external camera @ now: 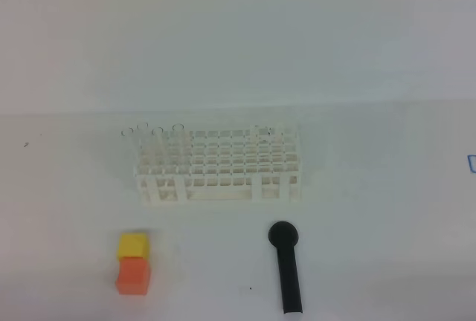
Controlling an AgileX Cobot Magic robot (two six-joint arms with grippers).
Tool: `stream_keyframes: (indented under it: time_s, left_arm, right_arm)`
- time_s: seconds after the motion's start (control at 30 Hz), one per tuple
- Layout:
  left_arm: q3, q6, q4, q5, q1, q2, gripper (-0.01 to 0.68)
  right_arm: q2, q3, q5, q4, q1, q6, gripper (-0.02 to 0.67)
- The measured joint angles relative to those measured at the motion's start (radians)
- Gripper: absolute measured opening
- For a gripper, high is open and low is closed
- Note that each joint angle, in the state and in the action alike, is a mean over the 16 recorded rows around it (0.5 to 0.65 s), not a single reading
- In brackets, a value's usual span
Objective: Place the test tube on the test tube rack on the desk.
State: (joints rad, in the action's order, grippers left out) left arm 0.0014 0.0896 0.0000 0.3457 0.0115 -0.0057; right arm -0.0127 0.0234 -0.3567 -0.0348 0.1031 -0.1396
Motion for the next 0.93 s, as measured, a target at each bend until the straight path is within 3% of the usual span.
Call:
stream_keyframes:
  time_s: [0.93]
  left_arm:
    - [0.000, -0.005, -0.025, -0.001, 0.034, -0.002, -0.001]
  right_arm:
    - [0.000, 0.000, -0.001, 0.000, 0.000, 0.001, -0.001]
